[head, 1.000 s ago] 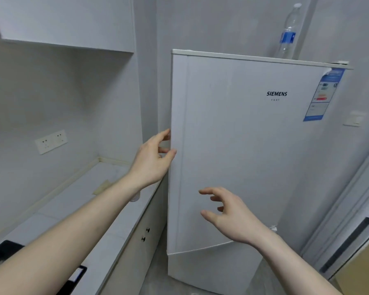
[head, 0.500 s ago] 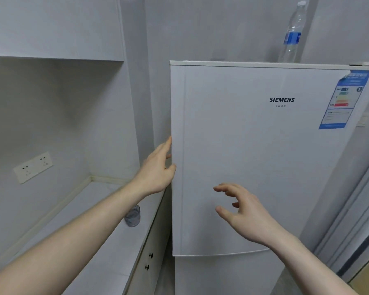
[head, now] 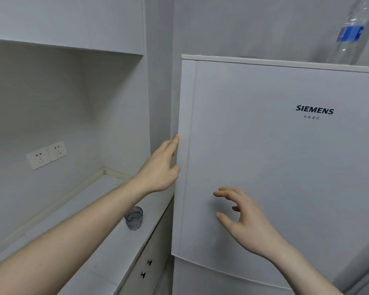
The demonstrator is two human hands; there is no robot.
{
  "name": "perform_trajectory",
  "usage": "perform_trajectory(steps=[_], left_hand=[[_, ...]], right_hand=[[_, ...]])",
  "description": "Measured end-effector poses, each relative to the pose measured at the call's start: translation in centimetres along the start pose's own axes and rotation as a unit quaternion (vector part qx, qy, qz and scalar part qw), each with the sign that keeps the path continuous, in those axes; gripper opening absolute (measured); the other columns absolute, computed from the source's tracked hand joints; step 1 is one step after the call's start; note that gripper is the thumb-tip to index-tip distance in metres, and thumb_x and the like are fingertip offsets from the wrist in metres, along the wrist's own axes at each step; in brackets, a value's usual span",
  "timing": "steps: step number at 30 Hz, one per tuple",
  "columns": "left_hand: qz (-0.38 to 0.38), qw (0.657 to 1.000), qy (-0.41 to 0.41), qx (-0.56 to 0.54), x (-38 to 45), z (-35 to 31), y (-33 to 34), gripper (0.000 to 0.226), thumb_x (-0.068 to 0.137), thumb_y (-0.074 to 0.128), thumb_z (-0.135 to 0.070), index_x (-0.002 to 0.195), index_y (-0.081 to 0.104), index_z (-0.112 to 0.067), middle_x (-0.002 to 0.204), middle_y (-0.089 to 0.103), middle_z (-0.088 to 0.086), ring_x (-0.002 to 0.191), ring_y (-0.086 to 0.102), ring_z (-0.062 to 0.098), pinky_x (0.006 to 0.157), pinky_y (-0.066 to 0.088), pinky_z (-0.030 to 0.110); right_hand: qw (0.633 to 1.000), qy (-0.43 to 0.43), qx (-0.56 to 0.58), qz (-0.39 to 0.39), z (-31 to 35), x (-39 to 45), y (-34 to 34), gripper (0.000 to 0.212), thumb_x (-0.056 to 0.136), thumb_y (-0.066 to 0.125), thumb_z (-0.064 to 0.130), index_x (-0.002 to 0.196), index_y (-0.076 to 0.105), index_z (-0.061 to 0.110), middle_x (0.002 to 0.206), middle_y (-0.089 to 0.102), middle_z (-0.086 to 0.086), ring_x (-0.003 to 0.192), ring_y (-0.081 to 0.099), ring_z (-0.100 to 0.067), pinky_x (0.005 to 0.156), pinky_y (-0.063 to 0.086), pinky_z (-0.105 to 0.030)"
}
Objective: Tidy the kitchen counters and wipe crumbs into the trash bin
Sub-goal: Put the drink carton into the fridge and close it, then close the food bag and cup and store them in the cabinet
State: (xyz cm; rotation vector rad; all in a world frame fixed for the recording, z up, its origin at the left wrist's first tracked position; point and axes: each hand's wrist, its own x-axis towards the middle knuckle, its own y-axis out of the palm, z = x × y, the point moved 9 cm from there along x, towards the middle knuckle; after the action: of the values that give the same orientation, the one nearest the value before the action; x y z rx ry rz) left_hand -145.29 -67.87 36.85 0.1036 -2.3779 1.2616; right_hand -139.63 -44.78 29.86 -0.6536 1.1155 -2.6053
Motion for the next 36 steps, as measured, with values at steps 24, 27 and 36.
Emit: perform_trajectory(steps=[24, 27, 36], left_hand=[[0.052, 0.984, -0.058, 0.159, 2.0, 0.7, 8.0, 0.101, 0.071, 0.039, -0.006, 0.162, -0.001, -0.021, 0.168, -0.012, -0.008, 0.155, 0.006, 0.015, 0.125, 0.015, 0.03], [0.096, 0.979, -0.099, 0.151, 0.2, 2.3, 8.5, 0.098, 0.074, 0.04, -0.004, 0.161, 0.004, -0.03, 0.169, 0.007, -0.009, 0.155, 0.006, 0.019, 0.121, 0.013, 0.026], [0.067, 0.954, -0.273, 0.102, -18.5, 11.6, 3.4, 0.08, 0.089, 0.052, -0.014, 0.159, 0.02, -0.036, 0.168, 0.001, -0.014, 0.154, 0.008, 0.013, 0.124, 0.01, 0.027]], right_hand=[[0.991, -0.08, 0.025, 0.101, -6.5, 5.6, -0.2, 0.044, 0.09, 0.068, 0.031, 0.131, 0.054, 0.042, 0.14, 0.042, 0.03, 0.131, 0.039, 0.012, 0.111, 0.038, -0.025], [0.989, -0.081, 0.031, 0.117, -5.6, 6.0, 1.3, 0.045, 0.091, 0.068, 0.032, 0.132, 0.052, 0.044, 0.14, 0.039, 0.032, 0.13, 0.039, 0.01, 0.112, 0.038, -0.027], [0.978, -0.103, 0.033, 0.181, -1.3, 5.5, 7.3, 0.051, 0.093, 0.066, 0.038, 0.139, 0.045, 0.047, 0.147, 0.036, 0.031, 0.134, 0.038, 0.006, 0.113, 0.035, -0.027]])
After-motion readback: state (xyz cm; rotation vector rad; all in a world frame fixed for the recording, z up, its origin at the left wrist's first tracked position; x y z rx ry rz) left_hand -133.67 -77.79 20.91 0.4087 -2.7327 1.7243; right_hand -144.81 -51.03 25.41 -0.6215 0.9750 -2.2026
